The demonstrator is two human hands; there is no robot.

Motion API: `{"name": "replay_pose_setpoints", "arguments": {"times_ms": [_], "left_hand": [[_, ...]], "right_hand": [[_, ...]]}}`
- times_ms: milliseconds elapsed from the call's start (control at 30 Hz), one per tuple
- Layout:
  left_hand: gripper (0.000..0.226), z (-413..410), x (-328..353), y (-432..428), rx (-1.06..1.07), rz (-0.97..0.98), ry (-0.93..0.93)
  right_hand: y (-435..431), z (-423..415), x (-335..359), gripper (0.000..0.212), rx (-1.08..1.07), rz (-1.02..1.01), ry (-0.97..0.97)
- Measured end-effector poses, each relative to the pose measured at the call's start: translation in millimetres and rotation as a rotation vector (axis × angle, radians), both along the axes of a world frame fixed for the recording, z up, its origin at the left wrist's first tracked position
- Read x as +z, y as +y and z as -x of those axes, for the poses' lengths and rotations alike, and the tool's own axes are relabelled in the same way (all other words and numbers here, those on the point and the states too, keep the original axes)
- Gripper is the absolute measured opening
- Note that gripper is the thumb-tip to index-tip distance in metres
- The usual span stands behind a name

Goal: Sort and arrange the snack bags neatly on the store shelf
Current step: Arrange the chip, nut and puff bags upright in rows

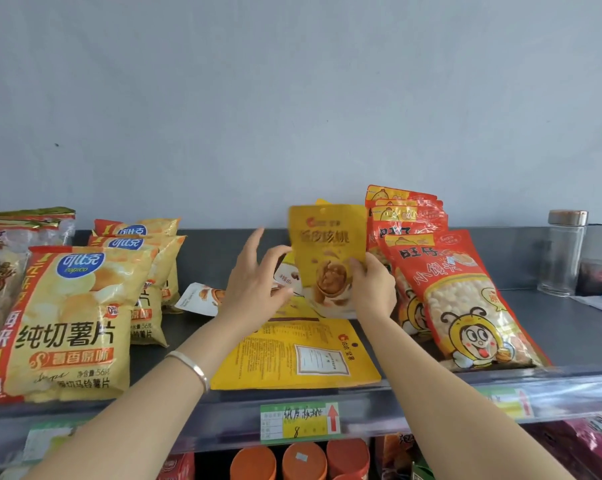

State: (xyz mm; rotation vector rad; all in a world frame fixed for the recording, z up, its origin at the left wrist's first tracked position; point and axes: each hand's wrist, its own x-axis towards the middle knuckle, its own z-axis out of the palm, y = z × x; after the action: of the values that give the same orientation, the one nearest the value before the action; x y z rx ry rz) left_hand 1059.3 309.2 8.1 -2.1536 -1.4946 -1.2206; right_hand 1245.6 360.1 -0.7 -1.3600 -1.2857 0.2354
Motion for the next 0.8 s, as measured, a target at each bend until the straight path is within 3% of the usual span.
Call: {"name": "replay_pose_setpoints", "arguments": {"times_ms": [100, 267, 433, 600, 800], "left_hand": [[0.047, 0, -6, -2, -0.049, 0.126, 0.029], [0.032, -9, -10, -6, -0.220, 0.508, 0.185], [0.048, -10, -11, -17, -0.226, 0.700, 0.421], [0.076, 2, -7, -31, -0.047, 0.842, 0.718], [0.068, 16, -13, -28, 0.183, 0.779, 0.710]], "right_hand": [[6, 0, -9, 0.033, -0.002, 0.002, 0.033], [10, -2, -11, 0.016, 0.157, 0.029, 0.070], [13, -4, -15, 0.018, 0.217, 0.070, 0.076], [15, -3, -15, 0.019, 0.203, 0.097, 0.017], [12, -1, -15, 0.019, 0.228, 0.108, -0.018]]}}
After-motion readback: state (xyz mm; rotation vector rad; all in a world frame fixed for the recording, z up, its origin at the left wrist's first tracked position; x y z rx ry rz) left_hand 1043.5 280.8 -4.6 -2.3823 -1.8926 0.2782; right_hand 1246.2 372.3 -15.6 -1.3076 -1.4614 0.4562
